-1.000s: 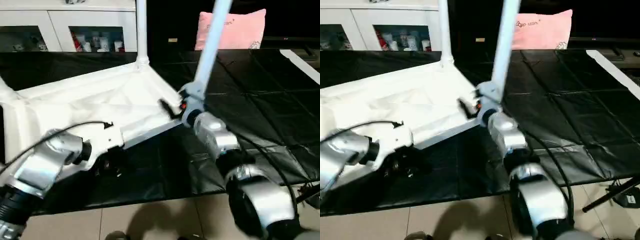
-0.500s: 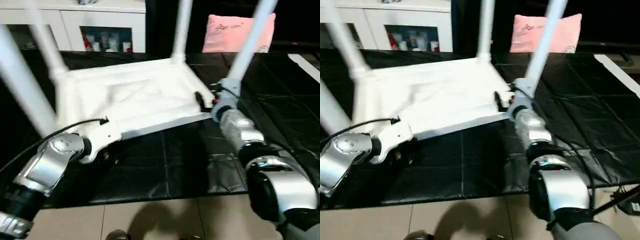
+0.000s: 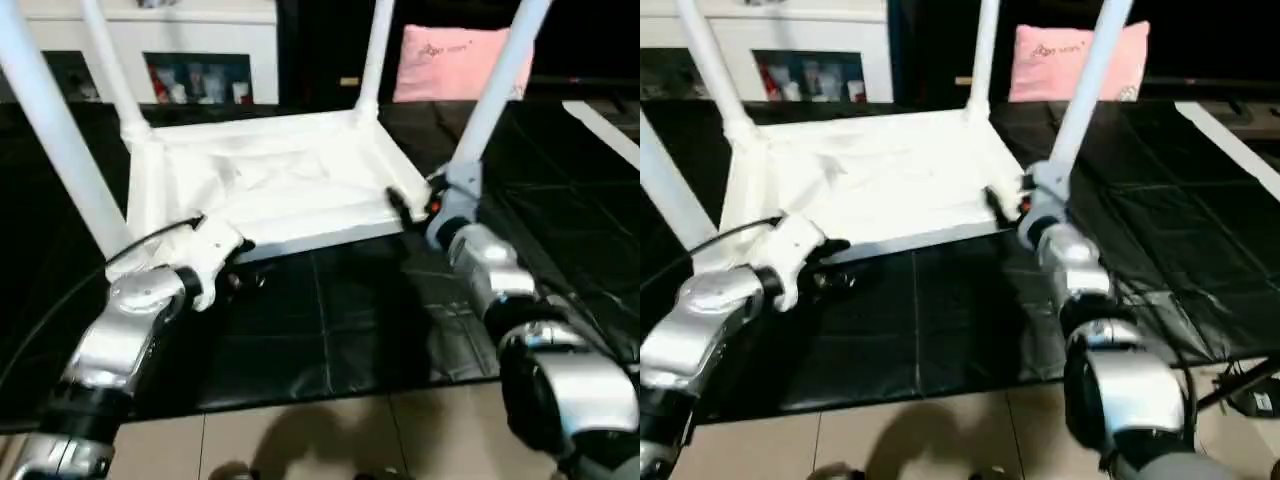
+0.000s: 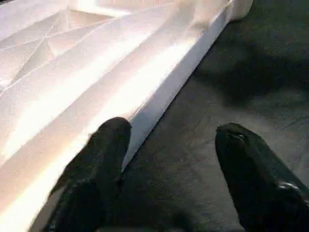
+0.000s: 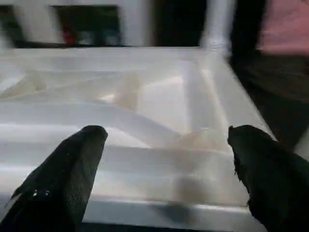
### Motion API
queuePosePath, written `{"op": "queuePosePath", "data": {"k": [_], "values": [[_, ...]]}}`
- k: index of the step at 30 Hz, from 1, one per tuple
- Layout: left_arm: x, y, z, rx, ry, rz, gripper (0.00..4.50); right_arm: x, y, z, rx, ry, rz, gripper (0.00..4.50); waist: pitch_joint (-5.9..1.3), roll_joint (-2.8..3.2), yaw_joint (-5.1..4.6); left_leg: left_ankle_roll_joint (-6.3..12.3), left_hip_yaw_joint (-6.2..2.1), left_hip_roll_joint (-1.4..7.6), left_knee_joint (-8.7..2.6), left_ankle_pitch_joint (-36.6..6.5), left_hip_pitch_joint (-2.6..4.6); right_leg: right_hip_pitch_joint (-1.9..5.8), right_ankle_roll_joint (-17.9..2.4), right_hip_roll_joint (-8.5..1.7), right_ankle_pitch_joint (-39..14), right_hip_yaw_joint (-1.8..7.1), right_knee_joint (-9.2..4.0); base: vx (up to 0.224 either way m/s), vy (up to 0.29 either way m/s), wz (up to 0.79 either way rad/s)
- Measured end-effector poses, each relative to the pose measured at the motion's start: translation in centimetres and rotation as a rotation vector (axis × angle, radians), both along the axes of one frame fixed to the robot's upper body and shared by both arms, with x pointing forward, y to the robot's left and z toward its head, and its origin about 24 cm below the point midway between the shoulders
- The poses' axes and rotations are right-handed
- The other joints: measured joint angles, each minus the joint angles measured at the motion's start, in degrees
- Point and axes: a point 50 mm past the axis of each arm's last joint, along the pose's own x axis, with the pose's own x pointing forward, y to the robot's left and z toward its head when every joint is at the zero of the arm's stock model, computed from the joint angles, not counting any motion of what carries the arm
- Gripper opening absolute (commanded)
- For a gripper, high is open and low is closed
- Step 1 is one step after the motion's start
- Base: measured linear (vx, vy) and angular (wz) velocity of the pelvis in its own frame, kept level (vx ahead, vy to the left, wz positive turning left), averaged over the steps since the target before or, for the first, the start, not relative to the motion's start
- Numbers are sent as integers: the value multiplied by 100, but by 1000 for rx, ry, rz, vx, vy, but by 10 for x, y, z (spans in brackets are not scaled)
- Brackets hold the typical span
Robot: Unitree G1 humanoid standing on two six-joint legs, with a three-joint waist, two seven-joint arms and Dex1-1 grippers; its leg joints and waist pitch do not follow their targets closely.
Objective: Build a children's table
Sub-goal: Rotate table base
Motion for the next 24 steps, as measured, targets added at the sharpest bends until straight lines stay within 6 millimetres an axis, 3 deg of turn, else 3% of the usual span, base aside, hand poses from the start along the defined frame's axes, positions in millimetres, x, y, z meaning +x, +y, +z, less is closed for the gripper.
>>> {"op": "queuePosePath", "data": {"k": [1,4,7,9,13,19,24], "values": [[-10,2,-6,-28,48,-19,374,-5,2,-6,-11,4,37,450,0,0,10,0,0,3,-3,0,0,-3,-2,5,-4,0,1,0,0,0],[-30,16,-16,-37,149,-48,384,-20,8,-18,8,9,111,450,1,0,36,-2,0,20,-2,3,-6,-13,-2,21,-4,-1,4,0,0,0],[-45,47,-12,15,217,-28,425,-33,9,-24,47,-5,145,450,1,1,36,-5,-1,28,-2,3,11,0,0,29,-5,0,5,0,0,0],[-51,64,-6,46,236,-6,427,-39,8,-26,74,-7,145,450,2,3,40,-5,-1,26,-1,3,20,8,20,28,-17,1,3,0,0,0],[-53,90,12,82,231,46,445,-46,7,-22,76,-58,121,450,2,2,48,-6,-6,21,-1,3,44,32,36,28,-27,6,-2,0,0,0],[-45,144,58,169,100,240,445,-63,3,-38,59,27,65,450,11,17,37,-7,-17,-4,-14,2,80,52,43,27,-31,23,-3,0,0,0],[-39,156,69,166,22,313,445,-64,6,-35,68,41,47,450,9,15,27,-6,-18,-15,-21,1,85,52,42,27,-30,40,-7,0,0,0]]}}
